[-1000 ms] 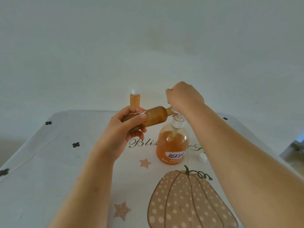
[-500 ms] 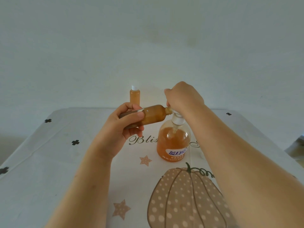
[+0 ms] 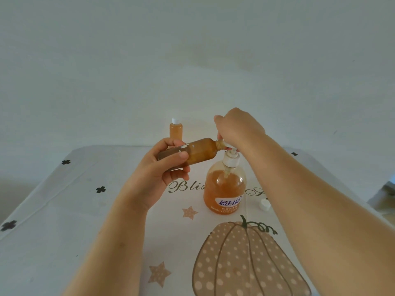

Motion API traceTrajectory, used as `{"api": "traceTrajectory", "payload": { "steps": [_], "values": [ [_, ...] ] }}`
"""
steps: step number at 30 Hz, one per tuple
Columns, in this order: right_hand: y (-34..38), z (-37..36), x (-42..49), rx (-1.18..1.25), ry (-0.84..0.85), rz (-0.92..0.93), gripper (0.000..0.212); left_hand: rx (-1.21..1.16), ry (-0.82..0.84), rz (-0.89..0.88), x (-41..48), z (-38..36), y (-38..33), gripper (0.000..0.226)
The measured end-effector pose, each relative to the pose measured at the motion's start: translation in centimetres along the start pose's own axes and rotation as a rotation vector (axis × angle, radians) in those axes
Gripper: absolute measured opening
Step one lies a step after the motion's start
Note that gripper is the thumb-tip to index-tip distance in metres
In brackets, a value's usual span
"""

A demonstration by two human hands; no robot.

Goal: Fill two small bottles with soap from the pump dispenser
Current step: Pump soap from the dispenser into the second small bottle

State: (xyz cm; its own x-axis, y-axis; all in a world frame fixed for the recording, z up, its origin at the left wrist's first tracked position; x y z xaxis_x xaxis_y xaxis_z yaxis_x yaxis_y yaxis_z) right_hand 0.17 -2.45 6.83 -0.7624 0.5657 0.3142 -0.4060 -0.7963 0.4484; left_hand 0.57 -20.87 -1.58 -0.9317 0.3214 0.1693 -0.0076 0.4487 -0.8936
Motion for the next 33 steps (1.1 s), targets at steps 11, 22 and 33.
{"api": "traceTrajectory", "payload": {
  "steps": [11, 22, 33],
  "values": [
    [-0.8, -1.7, 0.2, 0.03, -0.036, -0.006, 0.041, 0.078, -0.03, -0.031, 0.4, 0.6, 0.0, 0.036],
    [-0.7, -1.4, -0.1, 0.045, -0.036, -0.021, 0.041, 0.069, -0.03, -0.004, 0.0, 0.5, 0.2, 0.02],
    [-0.1, -0.1, 0.0, 0.012, -0.021, -0.002, 0.041, 0.035, -0.022, -0.021, -0.1, 0.1, -0.1, 0.028]
  ]
}}
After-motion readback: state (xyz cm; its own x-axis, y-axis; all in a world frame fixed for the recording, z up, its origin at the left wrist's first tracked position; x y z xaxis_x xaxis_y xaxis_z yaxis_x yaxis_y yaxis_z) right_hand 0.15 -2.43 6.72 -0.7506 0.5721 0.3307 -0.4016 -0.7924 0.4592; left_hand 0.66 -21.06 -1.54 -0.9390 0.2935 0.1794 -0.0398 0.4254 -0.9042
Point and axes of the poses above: each hand's wrist, its own x-axis towards the middle knuckle, its own z-axis out of the back of the hand, y = z × x, the point moved 4 cm from there along x, towards the middle knuckle, and after that the axes turned 14 degrees about -y, right-handed, at the moved point
